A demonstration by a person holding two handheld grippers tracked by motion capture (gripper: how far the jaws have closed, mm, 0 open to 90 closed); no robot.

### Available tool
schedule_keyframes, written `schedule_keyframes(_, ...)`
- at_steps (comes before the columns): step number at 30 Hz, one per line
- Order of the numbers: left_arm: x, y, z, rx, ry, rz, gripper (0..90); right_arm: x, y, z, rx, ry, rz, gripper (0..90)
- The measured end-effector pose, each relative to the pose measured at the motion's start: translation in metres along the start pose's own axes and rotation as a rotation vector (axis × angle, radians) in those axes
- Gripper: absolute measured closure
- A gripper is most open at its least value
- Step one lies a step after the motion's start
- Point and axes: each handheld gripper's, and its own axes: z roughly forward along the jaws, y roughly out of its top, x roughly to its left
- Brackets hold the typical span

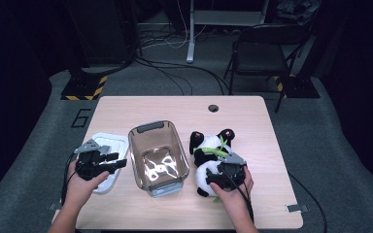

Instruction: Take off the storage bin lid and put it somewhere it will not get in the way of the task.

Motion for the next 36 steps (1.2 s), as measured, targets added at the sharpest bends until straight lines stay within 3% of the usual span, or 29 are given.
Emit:
schedule_keyframes(6,0.000,0.000,-0.002,-0.007,0.003,-0.002,48.1,-0.006,0.000,0.002,0.017,0.030,0.005,19.5)
schedule_keyframes(11,0.000,0.000,-0.002,-0.007,0.005,-0.003,48.1,-0.008,-0.003,0.004,0.019,0.042,-0.031,26.7)
schedule_keyframes(15,0.000,0.000,-0.001,-0.018,0.006,-0.007,48.1,-0.011,-0.003,0.004,0.026,0.056,-0.029,32.6)
schedule_keyframes(20,0.002,0.003,-0.003,-0.021,0.000,-0.005,48.1,-0.019,-0.003,0.003,0.030,0.117,0.001,41.6)
schedule_keyframes(26,0.003,0.004,-0.003,-0.034,0.008,-0.010,48.1,-0.027,-0.002,0.000,0.016,0.166,0.058,47.4)
schedule_keyframes(36,-0.002,0.006,-0.002,-0.028,-0.003,0.009,48.0,-0.023,-0.001,-0.007,-0.005,0.176,0.039,51.0)
